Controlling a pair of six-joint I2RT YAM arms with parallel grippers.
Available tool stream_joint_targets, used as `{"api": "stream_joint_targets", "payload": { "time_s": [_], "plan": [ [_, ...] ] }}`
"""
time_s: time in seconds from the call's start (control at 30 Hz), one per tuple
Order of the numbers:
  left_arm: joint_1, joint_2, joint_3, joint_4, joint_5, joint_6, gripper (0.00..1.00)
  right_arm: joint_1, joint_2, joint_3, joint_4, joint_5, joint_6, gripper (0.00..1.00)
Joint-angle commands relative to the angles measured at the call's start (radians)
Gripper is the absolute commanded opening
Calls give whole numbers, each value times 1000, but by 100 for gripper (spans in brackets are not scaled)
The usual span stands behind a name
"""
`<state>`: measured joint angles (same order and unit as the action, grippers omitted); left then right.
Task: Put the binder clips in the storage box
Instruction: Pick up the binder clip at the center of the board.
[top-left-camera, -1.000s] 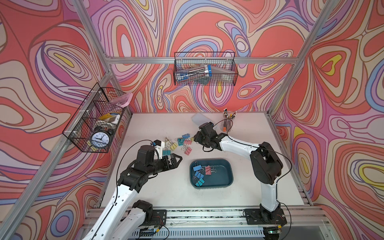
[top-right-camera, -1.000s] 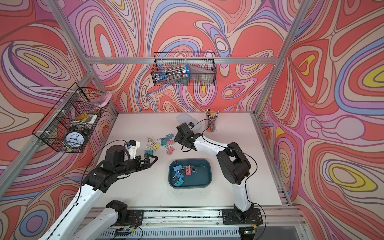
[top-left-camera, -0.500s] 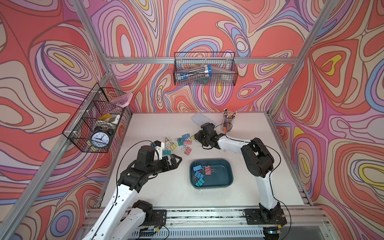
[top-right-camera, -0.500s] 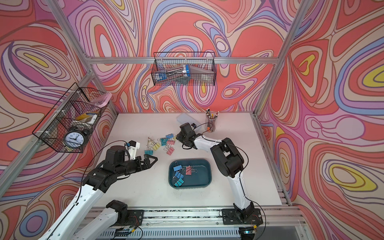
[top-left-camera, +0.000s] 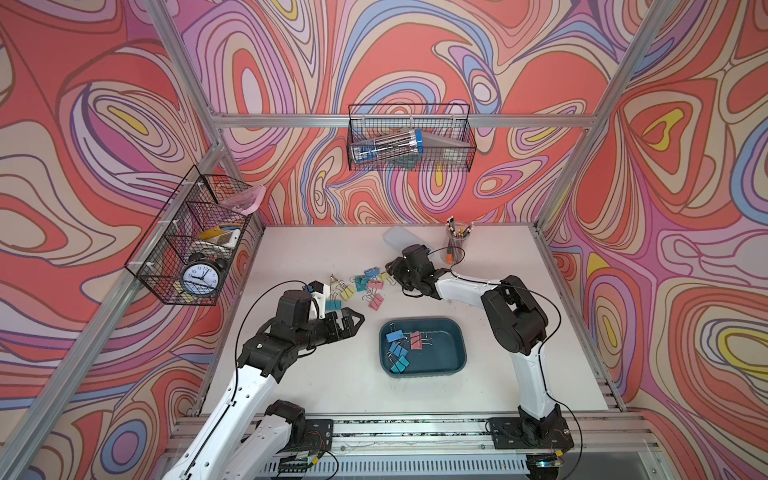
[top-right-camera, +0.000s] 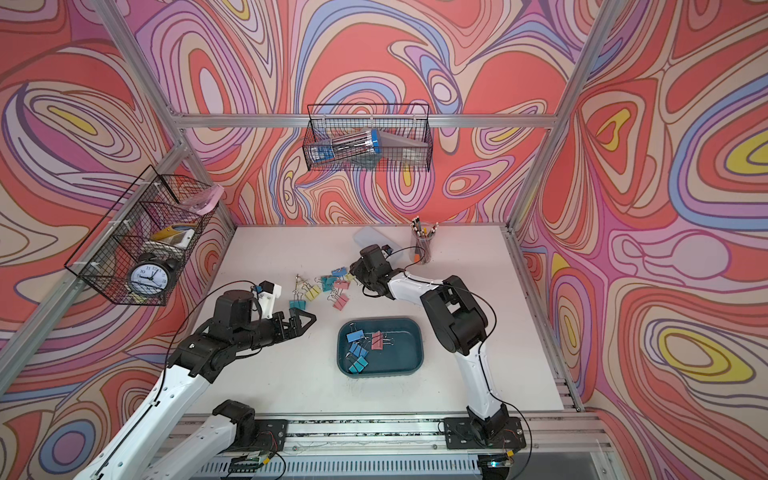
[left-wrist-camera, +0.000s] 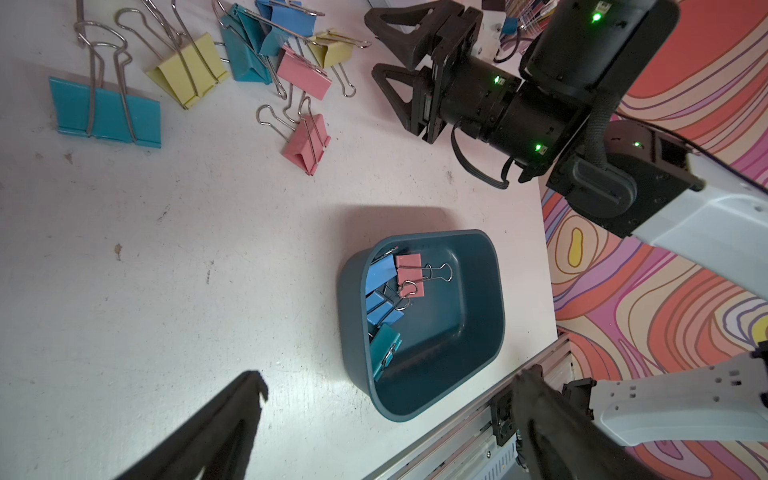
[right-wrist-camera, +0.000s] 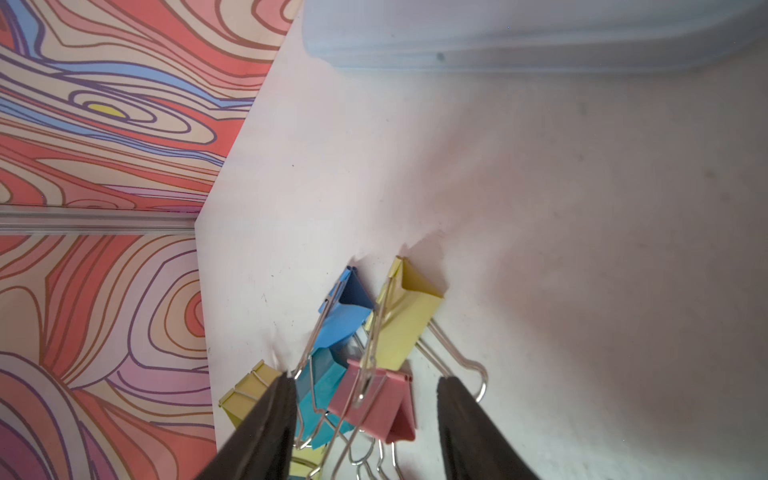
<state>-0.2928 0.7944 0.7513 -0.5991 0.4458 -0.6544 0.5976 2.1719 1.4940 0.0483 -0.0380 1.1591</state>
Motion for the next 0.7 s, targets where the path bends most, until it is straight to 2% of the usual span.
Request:
{"api": "stream_joint_targets", "payload": {
  "time_s": [0.0, 0.1, 0.27, 0.4, 0.67],
  "plan": [
    [5, -3, 10, -3, -2, 12, 99, -3, 59, 33, 16, -17, 29, 47],
    [6, -3, 11, -10, -9, 17, 99, -5, 87, 53, 13, -23, 32, 36],
    [6, 5, 12, -5, -10, 17, 99, -5, 78, 52, -18, -11, 13, 12],
    [6, 11, 13, 2, -6, 13, 99, -5, 25, 36, -51, 9, -32, 1],
    [6, 10, -2, 22, 5, 0, 99, -5, -184, -85, -67, -4, -139, 0]
  ]
}}
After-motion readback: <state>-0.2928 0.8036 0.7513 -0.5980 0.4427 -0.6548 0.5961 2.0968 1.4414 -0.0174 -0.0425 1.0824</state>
